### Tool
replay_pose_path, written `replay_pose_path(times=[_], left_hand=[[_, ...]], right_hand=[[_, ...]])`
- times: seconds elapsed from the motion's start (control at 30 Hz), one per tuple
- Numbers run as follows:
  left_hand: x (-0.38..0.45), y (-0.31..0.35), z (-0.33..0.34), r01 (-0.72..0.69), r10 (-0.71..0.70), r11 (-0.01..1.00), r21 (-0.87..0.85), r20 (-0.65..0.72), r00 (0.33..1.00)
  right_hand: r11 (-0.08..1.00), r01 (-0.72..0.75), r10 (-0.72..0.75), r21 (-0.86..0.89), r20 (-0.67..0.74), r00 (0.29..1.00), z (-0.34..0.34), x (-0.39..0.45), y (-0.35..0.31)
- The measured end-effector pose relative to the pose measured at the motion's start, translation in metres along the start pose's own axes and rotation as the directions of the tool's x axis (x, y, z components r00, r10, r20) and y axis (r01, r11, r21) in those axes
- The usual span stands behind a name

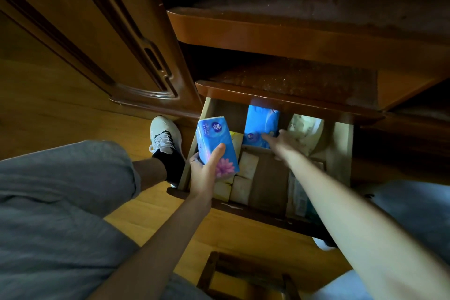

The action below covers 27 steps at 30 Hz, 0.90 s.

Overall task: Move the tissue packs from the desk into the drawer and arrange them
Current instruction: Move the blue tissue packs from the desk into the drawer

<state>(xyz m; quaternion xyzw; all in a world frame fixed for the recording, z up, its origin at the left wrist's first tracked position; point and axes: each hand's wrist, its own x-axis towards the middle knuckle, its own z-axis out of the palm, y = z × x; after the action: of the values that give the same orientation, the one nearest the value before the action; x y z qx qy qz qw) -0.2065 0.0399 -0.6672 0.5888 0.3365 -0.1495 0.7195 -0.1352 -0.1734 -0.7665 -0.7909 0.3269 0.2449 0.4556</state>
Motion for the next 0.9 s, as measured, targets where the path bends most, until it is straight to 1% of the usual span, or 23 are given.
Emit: replay_pose_path(times=[0.17, 0.33, 0.4, 0.5, 0.63, 0.7, 0.77, 0.83, 0.9], left_hand=[[-0.002, -0.002, -0.003, -0.006, 0.005, 0.999, 0.033, 0.033, 0.999], [-0.006, -0.002, -0.008, -0.037, 0.035, 0.998, 0.044, 0.033, 0.999], [-0.006, -0.001, -0.008, -0.034, 0.032, 0.999, 0.043, 0.031, 0.999], [-0.005, -0.002, -0.007, -0.046, 0.044, 0.998, 0.047, 0.044, 0.998], [-0.004, -0.003, -0.007, -0.047, 0.043, 0.998, 0.053, 0.064, 0.997], [-0.004, -0.003, -0.006, -0.029, 0.025, 0.998, 0.055, 0.072, 0.997], [-0.004, -0.004, -0.005, -0.023, 0.019, 0.998, 0.058, 0.072, 0.997], [-0.003, -0.004, -0.004, -0.012, 0.009, 0.999, 0.048, 0.059, 0.998], [-0.003, -0.003, -0.003, -0.010, 0.009, 1.000, 0.028, 0.040, 0.999]], right_hand=[[0.986, -0.035, 0.031, 0.164, 0.027, 0.999, 0.012, -0.005, 0.004], [0.977, -0.069, 0.057, 0.202, 0.064, 0.996, 0.009, -0.007, 0.012], [0.972, -0.040, 0.019, 0.233, 0.091, 0.996, 0.008, -0.008, 0.015], [0.979, 0.035, -0.062, 0.203, 0.130, 0.990, 0.006, -0.009, 0.016], [0.987, 0.053, -0.085, 0.153, 0.208, 0.974, 0.000, -0.007, 0.020], [0.981, -0.009, -0.036, 0.194, 0.231, 0.972, -0.002, -0.008, 0.024], [0.946, -0.114, 0.039, 0.304, 0.241, 0.970, 0.001, -0.011, 0.026], [0.898, -0.208, 0.138, 0.387, 0.201, 0.970, 0.005, -0.016, 0.024], [0.858, -0.263, 0.234, 0.441, 0.119, 0.965, 0.011, -0.024, 0.022]])
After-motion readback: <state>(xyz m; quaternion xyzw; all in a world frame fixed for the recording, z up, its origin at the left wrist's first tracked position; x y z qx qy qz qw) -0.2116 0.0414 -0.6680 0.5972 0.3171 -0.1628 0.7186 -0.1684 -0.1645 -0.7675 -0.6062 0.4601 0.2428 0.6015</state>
